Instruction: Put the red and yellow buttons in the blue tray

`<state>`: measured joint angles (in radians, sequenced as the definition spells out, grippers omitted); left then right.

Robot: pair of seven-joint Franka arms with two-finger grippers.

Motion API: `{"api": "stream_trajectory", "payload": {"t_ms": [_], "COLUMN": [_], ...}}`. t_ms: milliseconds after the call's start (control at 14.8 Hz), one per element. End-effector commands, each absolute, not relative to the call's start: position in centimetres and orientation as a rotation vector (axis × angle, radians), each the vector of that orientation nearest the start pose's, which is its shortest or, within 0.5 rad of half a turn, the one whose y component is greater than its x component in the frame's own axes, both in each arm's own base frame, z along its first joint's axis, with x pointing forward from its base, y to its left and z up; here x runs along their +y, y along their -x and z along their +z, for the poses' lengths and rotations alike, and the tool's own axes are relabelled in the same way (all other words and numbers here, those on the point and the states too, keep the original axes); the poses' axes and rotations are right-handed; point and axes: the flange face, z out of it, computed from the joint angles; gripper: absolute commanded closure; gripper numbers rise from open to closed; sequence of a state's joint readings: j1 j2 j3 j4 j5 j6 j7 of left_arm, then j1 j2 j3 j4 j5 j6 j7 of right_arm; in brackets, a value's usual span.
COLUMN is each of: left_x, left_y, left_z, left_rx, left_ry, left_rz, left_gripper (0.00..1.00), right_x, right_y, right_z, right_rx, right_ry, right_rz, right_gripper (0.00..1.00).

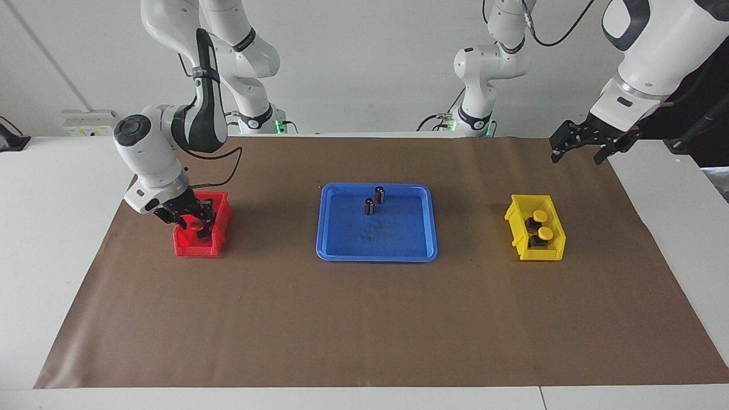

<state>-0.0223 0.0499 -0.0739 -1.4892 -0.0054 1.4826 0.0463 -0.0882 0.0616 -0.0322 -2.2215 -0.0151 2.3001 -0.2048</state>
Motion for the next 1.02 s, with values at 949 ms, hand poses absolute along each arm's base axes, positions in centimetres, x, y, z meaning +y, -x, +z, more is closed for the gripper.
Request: {"api": "stream_trajectory", "payload": {"t_ms": [949], "left_x": [0.0], "left_y": [-56.4], "left_z": [51.2], "left_rx": [0.07], "left_ry": [3.134], "left_rz": [-0.178], "left_gripper": [0.16], "right_x": [11.2], "right_y": [-60.6], "right_z": [50.4], "right_rx": [-0.097], "right_ry": [3.154], "right_rz": [0.058], "right_gripper": [0.9]}}
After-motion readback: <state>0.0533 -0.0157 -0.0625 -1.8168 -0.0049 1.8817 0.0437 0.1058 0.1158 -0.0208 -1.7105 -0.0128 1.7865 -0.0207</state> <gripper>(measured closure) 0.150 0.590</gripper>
